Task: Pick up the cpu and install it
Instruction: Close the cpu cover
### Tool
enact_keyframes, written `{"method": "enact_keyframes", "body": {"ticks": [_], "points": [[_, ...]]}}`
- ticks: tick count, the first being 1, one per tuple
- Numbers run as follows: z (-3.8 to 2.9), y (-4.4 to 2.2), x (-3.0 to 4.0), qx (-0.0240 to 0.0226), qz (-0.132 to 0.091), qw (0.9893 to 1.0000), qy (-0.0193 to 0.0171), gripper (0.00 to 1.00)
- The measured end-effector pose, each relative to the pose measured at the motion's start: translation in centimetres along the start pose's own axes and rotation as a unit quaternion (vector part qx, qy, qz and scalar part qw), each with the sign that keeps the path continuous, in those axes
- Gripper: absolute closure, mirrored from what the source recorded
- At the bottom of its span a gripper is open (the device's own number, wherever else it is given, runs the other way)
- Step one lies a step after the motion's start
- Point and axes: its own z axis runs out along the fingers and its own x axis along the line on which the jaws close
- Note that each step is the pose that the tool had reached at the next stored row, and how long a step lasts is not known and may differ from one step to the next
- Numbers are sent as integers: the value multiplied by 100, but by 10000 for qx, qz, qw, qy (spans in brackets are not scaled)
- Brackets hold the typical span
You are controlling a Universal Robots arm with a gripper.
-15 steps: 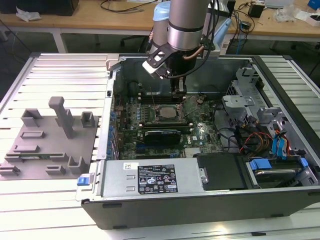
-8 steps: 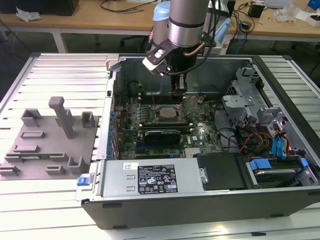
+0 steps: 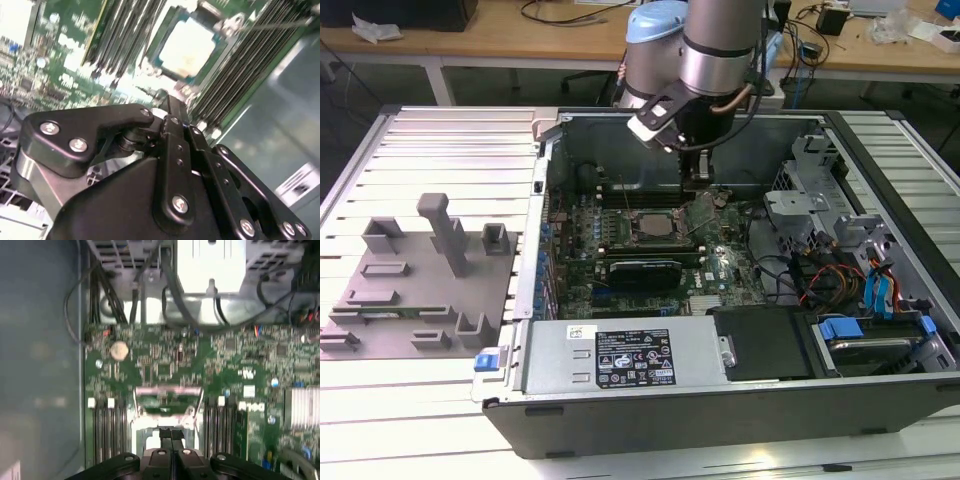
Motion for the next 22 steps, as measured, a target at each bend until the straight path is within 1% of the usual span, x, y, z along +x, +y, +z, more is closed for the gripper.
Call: {"method": "enact_keyframes", "body": {"ticks": [3,4,5,8,10,11,12,14,20,22], "points": [[-2,142,-10,25,1,10000,0,89],[-3,237,-18,43,0,10000,0,89],[-4,290,-22,54,0,10000,-1,89],[-5,421,-30,79,0,10000,0,89],[-7,547,-39,105,-1,9999,0,89],[-7,579,-41,113,-1,9999,1,89],[-7,597,-41,118,-1,9999,1,89],[4,603,-41,120,-1,9999,0,89],[118,606,-39,122,-1,9999,0,89],[122,606,-39,122,-1,9999,-1,89]]}}
